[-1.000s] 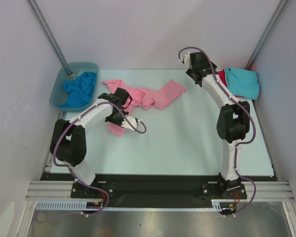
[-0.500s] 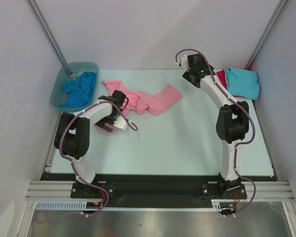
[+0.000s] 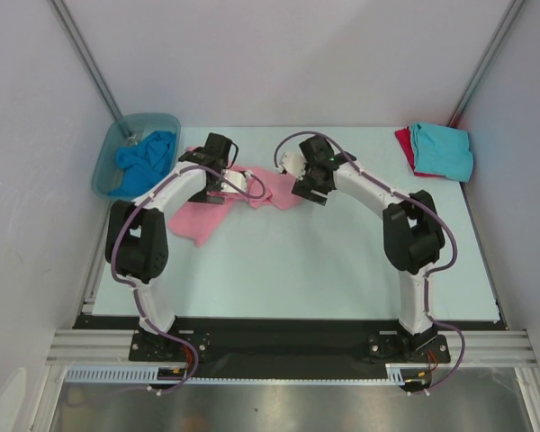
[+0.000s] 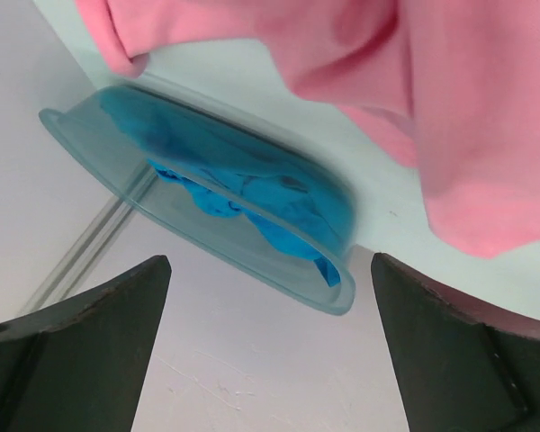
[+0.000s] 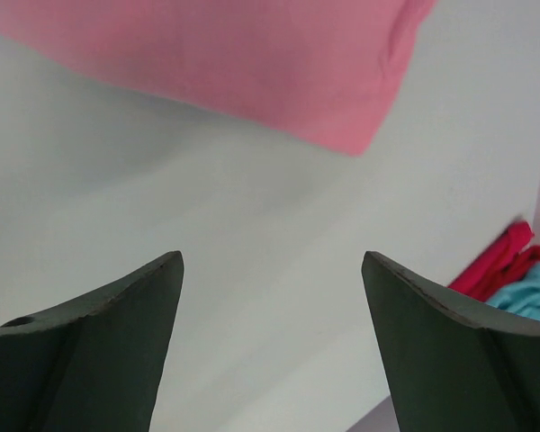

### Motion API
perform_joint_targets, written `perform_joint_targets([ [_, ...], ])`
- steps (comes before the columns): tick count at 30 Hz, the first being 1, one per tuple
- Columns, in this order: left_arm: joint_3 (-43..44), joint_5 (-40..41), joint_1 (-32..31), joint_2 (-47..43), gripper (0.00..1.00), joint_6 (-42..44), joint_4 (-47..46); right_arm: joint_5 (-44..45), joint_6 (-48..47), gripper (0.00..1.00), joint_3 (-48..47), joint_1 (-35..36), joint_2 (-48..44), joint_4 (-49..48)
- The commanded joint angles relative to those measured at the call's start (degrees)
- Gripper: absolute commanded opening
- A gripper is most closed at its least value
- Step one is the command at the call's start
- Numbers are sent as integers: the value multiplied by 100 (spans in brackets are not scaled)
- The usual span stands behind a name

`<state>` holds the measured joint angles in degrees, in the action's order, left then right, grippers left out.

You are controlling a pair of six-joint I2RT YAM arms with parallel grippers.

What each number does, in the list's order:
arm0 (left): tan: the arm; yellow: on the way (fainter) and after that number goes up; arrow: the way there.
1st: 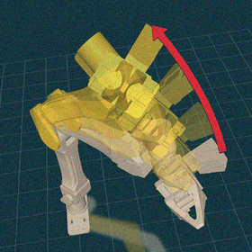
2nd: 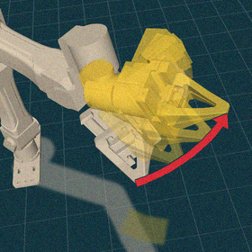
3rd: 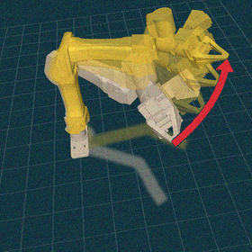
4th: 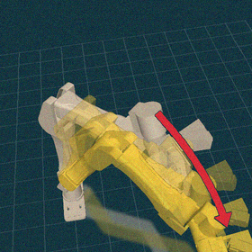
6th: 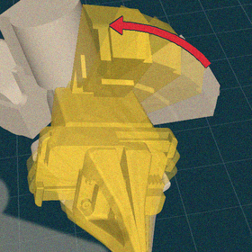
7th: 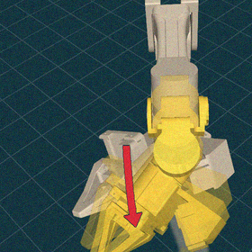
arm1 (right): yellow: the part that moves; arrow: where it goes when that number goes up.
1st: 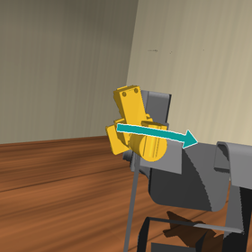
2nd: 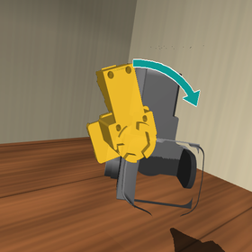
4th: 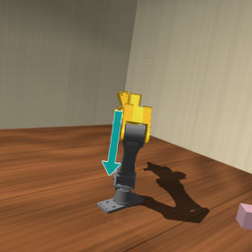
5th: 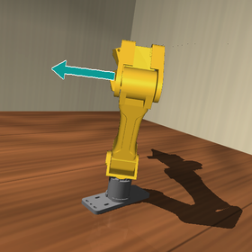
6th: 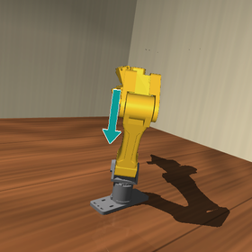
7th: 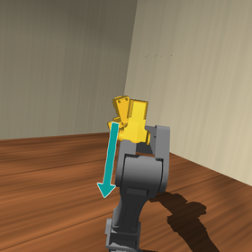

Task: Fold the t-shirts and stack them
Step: Flatten the tshirt out

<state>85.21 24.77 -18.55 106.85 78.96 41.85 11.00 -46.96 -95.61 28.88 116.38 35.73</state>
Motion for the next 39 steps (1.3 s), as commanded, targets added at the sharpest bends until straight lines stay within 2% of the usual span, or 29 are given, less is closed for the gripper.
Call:
perform_joint_targets([
  [1,172,-201,0,82,100,-750,-123,-476,-120,86,-54,274,-274,-127],
  [5,198,-105,9,47,100,-1328,-668,-547,-252,86,-80,565,-45,-425],
  [10,469,684,193,143,100,-2436,-1537,-617,-349,85,-256,855,297,-619],
  [16,883,1100,667,162,100,-4648,-1478,-784,-244,85,-581,1066,666,-725],
  [19,875,1065,870,47,100,-5257,-1355,-828,-165,85,-721,1154,807,-716],
  [25,866,1143,1037,64,100,-5846,-1171,-854,-103,84,-766,1330,887,-733],
  [27,901,1065,1099,82,100,-5962,-1135,-811,-85,74,-731,1330,948,-786],
  [28,910,1065,1116,73,100,-6093,-1083,-776,-59,66,-705,1330,992,-839],
  [29,927,1030,1151,64,100,-6138,-1056,-732,-59,54,-704,1330,1062,-865],
  [31,927,959,1169,29,100,-6199,-1012,-618,-59,49,-652,1304,1124,-935],
  [32,927,942,1178,12,100,-6208,-1012,-574,-59,37,-625,1278,1141,-979],
  [34,936,941,1187,-23,100,-6208,-1012,-486,-76,20,-564,1243,1150,-1111],
  [35,936,924,1204,-32,100,-6217,-1012,-450,-94,5,-538,1208,1150,-1146],
  [36,936,898,1204,-50,100,-6191,-1012,-354,-111,0,-537,1190,1124,-1173],
  [39,927,827,1222,-85,100,-6217,-1012,92,-322,0,-494,1172,1002,-1418],
])
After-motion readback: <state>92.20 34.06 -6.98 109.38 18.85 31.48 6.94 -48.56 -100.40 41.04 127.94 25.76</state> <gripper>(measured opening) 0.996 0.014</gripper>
